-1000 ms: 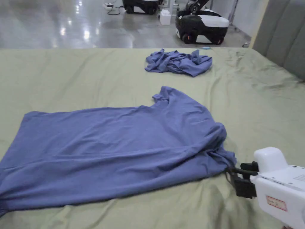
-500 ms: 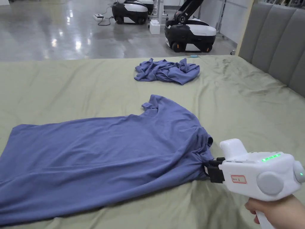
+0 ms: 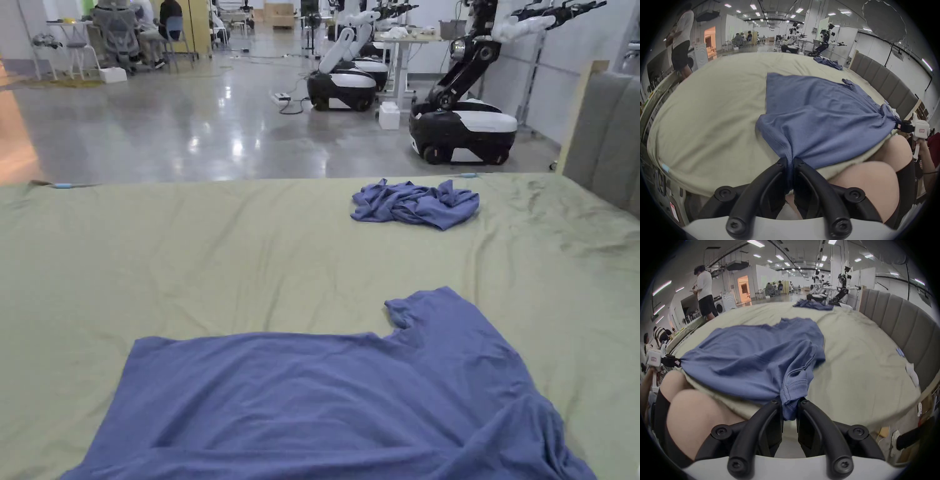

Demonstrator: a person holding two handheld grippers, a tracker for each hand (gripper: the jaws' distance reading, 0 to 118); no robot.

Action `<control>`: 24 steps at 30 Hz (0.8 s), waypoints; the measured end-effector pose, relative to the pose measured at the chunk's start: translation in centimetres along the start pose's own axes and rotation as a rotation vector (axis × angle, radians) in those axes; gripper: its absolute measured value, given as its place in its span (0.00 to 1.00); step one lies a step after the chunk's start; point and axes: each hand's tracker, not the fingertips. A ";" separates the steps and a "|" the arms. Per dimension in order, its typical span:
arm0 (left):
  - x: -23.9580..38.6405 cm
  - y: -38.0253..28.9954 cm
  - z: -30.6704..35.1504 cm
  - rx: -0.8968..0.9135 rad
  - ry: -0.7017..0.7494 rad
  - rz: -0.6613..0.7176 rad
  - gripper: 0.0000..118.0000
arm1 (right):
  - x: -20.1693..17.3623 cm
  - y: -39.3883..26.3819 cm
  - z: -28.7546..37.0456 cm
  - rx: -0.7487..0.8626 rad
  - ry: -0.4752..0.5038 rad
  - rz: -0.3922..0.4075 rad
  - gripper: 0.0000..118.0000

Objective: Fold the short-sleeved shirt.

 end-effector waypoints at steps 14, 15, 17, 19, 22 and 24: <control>2.6 7.1 6.8 0.434 0.048 0.036 0.00 | -1.1 5.2 7.1 0.393 -0.244 -0.081 0.03; 3.0 8.6 6.6 0.481 0.099 0.016 0.00 | -1.0 6.8 7.6 0.441 -0.238 -0.081 0.03; 2.9 11.5 5.5 0.487 0.072 -0.024 0.00 | -1.0 9.7 7.4 0.470 -0.156 -0.035 0.03; 2.0 15.6 3.2 0.467 0.058 -0.005 0.00 | -1.5 12.6 6.2 0.482 -0.178 -0.024 0.03; -0.5 20.3 -2.8 0.349 0.046 0.053 0.00 | -2.1 15.5 4.0 0.481 -0.142 -0.008 0.03; -2.2 22.5 -7.4 0.260 0.058 0.070 0.09 | -2.5 16.8 2.0 0.463 -0.129 0.031 0.03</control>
